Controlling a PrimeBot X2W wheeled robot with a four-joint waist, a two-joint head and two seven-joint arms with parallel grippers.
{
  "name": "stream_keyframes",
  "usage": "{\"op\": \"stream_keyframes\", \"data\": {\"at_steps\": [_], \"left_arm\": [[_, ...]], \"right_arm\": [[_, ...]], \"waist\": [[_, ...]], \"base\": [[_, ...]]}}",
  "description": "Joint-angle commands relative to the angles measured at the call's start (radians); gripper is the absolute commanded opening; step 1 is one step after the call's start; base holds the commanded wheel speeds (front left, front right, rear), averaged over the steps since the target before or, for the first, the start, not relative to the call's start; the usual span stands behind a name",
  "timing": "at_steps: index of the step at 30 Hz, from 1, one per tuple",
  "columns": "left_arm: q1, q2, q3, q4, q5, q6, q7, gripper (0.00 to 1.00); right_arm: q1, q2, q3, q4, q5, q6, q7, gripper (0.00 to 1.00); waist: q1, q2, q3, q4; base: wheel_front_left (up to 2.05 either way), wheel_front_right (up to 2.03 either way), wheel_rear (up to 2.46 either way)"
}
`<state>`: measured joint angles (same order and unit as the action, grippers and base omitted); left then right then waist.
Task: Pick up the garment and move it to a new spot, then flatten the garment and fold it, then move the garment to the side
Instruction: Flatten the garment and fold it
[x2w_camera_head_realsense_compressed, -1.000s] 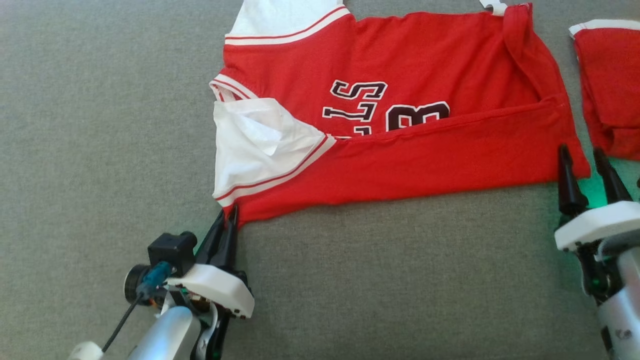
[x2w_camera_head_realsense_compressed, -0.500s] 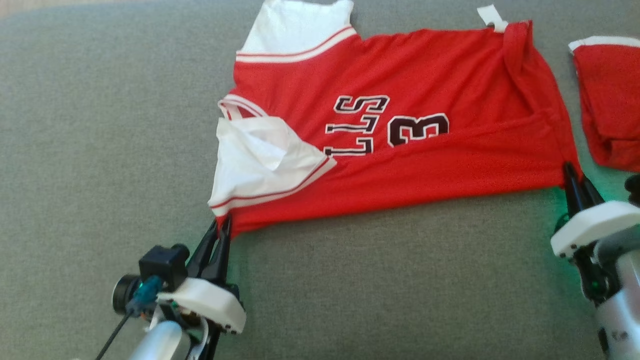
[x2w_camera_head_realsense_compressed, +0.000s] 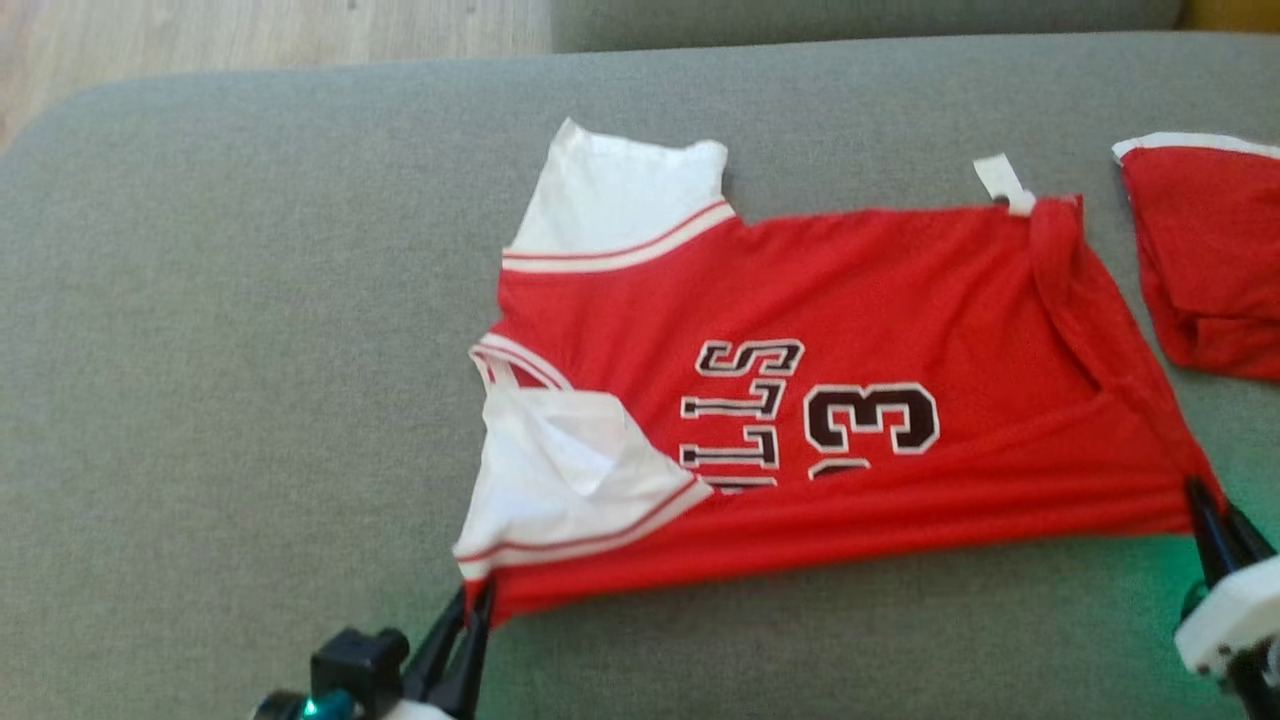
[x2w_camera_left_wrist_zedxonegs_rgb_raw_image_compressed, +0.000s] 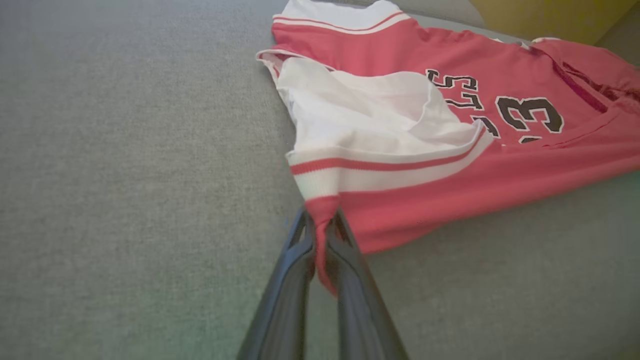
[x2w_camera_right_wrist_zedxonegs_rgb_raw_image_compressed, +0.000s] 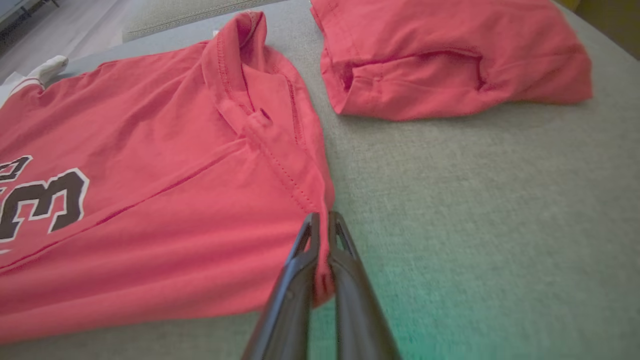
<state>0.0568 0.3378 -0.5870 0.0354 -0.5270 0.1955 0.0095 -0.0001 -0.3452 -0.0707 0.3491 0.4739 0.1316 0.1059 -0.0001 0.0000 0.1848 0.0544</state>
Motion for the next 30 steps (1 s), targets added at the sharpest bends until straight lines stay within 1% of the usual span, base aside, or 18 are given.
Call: {"op": "stream_keyframes", "data": {"at_steps": [1,5,10,11,12,13,14,16,19,20,23,26,30], "left_arm": [[-0.002,0.027,0.030,-0.036,0.000,0.011,0.003,0.00],[0.031,0.030,0.013,-0.062,-0.007,0.019,0.026,0.00],[0.036,0.037,0.005,-0.075,-0.014,0.020,0.053,0.00],[0.034,0.039,0.003,-0.077,-0.014,0.020,0.057,0.05],[0.031,0.040,0.003,-0.080,-0.013,0.021,0.061,0.35],[0.028,0.042,0.003,-0.084,-0.013,0.023,0.064,0.66],[0.026,0.043,0.004,-0.088,-0.012,0.025,0.068,1.00],[0.021,0.046,0.006,-0.103,-0.012,0.028,0.072,1.00],[0.004,0.065,0.014,-0.142,-0.009,0.025,0.086,1.00],[-0.031,0.085,0.029,-0.176,-0.003,0.020,0.096,1.00],[-0.131,0.120,0.057,-0.209,0.010,-0.001,0.131,1.00],[-0.286,0.149,0.081,-0.208,0.017,-0.048,0.183,1.00],[-0.526,0.173,0.107,-0.140,-0.005,-0.134,0.276,1.00]], "right_arm": [[0.019,-0.036,-0.008,-0.050,0.000,-0.001,0.010,0.00],[0.074,-0.012,-0.035,-0.119,-0.012,-0.001,0.050,0.00],[0.101,0.017,-0.045,-0.158,-0.033,-0.001,0.079,0.00],[0.105,0.021,-0.048,-0.163,-0.037,-0.001,0.082,0.78],[0.109,0.026,-0.054,-0.168,-0.043,-0.001,0.083,1.00],[0.112,0.031,-0.062,-0.174,-0.049,-0.001,0.083,1.00],[0.116,0.036,-0.068,-0.181,-0.054,-0.001,0.083,1.00],[0.123,0.041,-0.082,-0.198,-0.067,-0.001,0.082,1.00],[0.127,0.047,-0.098,-0.231,-0.081,-0.001,0.077,1.00],[0.123,0.055,-0.104,-0.254,-0.087,-0.001,0.073,1.00],[0.108,0.070,-0.106,-0.281,-0.097,-0.001,0.072,1.00],[0.083,0.081,-0.095,-0.296,-0.105,-0.001,0.071,1.00],[0.033,0.083,-0.071,-0.316,-0.107,-0.001,0.071,1.00]], "waist": [[0.0001,0.0000,-0.009,-0.001],[0.0001,0.0000,-0.024,-0.004],[0.0001,0.0000,-0.036,-0.005],[0.0001,0.0000,-0.037,-0.006],[0.0001,0.0000,-0.039,-0.007],[0.0001,0.0000,-0.039,-0.008],[0.0001,0.0000,-0.039,-0.009],[0.0001,0.0000,-0.037,-0.013],[0.0001,0.0000,-0.027,-0.024],[0.0001,0.0000,-0.015,-0.030],[0.0001,0.0000,0.012,-0.040],[0.0001,0.0000,0.048,-0.054],[0.0001,0.0000,0.115,-0.083]], "base": [[0.00,0.00,0.00],[0.00,0.00,0.00],[0.00,0.00,0.00],[0.00,0.00,0.00],[0.00,0.00,0.00],[0.00,0.00,0.00],[0.00,0.00,0.00],[0.00,0.00,0.00],[0.00,0.00,0.00],[0.00,0.00,0.00],[0.00,0.00,0.00],[0.00,0.00,0.00],[0.00,0.00,0.00]]}}
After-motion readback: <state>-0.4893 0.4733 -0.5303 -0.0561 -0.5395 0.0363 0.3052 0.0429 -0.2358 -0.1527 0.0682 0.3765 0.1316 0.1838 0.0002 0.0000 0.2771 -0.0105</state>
